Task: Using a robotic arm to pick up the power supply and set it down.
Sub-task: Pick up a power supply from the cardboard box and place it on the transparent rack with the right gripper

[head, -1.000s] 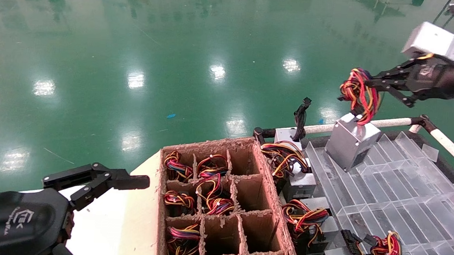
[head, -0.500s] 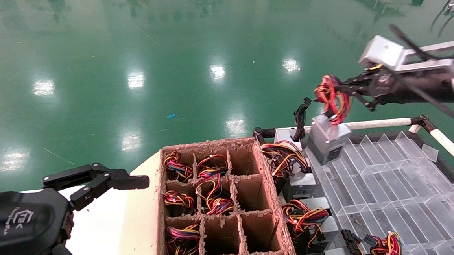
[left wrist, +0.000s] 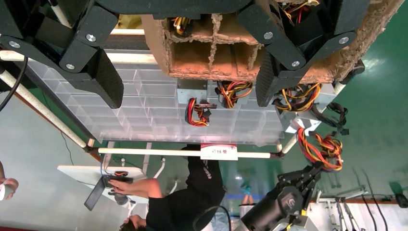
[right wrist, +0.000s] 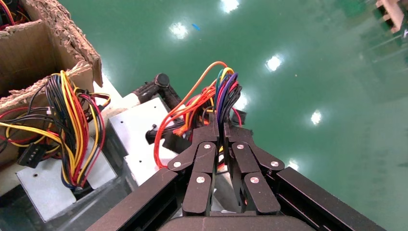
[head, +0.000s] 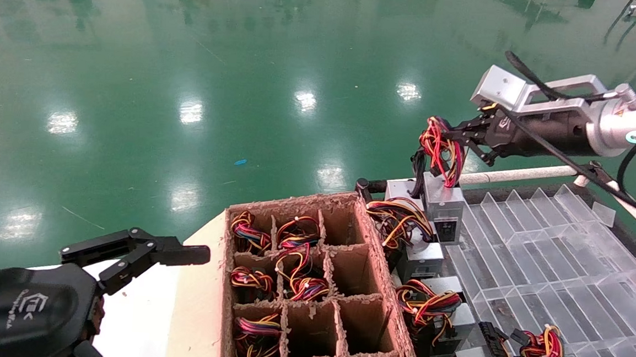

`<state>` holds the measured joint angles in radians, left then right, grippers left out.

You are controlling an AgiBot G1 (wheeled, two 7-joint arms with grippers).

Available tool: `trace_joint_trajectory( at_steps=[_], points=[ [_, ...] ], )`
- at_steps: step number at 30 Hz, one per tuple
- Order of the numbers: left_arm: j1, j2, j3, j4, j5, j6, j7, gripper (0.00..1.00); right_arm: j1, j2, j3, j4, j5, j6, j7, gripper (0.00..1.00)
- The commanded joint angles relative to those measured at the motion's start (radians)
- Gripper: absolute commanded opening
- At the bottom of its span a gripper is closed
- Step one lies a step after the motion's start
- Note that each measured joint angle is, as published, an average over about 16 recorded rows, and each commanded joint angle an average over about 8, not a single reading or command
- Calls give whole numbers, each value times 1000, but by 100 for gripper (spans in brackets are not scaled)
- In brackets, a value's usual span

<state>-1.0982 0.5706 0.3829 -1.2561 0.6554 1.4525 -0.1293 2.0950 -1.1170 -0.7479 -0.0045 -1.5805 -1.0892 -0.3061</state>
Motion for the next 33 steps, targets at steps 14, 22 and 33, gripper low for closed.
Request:
trace_joint_trajectory(
  at_steps=[14, 22, 33],
  points=[
    [0, 0, 0, 0, 0, 0, 0, 100, -43, 29, 31, 3, 44, -9, -9, 0],
    [0, 0, 0, 0, 0, 0, 0, 100, -56, 37, 52, 12, 74, -7, -41, 0],
    [0, 0, 0, 0, 0, 0, 0, 100, -101, 60, 80, 0, 114, -1, -61, 0]
  ],
)
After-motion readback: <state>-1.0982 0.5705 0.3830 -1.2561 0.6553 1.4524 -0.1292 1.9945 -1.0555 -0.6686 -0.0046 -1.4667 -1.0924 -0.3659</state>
